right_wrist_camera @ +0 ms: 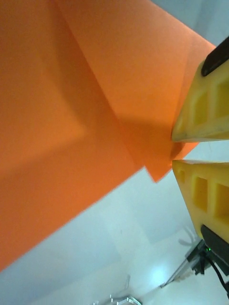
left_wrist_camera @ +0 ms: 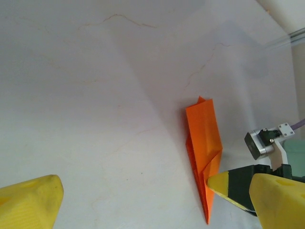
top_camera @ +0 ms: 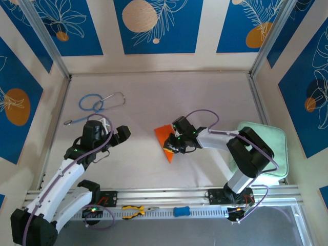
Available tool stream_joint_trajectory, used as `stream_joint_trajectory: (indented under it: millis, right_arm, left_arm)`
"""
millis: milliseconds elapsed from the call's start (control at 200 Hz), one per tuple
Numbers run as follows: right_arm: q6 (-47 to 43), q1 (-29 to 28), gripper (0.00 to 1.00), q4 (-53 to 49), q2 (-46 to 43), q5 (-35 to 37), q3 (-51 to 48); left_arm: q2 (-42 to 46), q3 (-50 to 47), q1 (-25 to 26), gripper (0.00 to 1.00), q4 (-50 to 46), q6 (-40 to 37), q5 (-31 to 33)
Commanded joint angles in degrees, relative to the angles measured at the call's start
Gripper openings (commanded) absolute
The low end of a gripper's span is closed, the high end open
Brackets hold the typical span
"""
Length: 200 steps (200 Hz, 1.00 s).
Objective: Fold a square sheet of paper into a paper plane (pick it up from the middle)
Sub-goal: Rotate the paper at the center of the table.
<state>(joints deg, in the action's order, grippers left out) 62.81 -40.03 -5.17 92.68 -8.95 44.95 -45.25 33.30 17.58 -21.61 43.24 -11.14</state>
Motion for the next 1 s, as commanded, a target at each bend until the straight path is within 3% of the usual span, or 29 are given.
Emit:
stream_joint_trajectory:
  millis: [0,130,245,390,675,825,995]
  right_arm:
    - [0.59,0.82,0.21,1.44,-2.96,0.38,-0.10]
    - [-0.90,2.29,0.21,1.26,-4.62,-0.43,-1.56]
    - [-1.68,3.40,0.22,3.09,-5.58,-1.82,-3.17]
    - [-3.43,4.21,0.20,4.72,-4.21,-5.39,-2.91]
    - [-2.07,3.67,0.12,5.17,3.15,-7.44,-0.52]
    - [2.68,2.66,0.09,3.40,4.78,-3.76,-0.43]
    - [19.09,0.31,0.09,9.82,5.16,1.99,-5.45]
  left_arm:
    - [2.00,-2.46,-0.92,1.00,4.93,2.72,-3.26]
    - [1.38,-6.93,-1.04,1.00,15.15,6.21,-9.00]
    - [-3.09,-8.87,-0.99,0.89,23.93,9.91,-14.99]
    - [-10.37,-7.35,-0.97,0.77,28.79,11.05,-20.35]
    - [-16.83,-6.54,-0.79,0.67,33.21,12.89,-23.73]
    - [-17.66,-6.63,-0.69,0.64,32.89,13.13,-23.71]
    - [-18.67,-6.59,-0.49,0.60,33.02,13.41,-23.15]
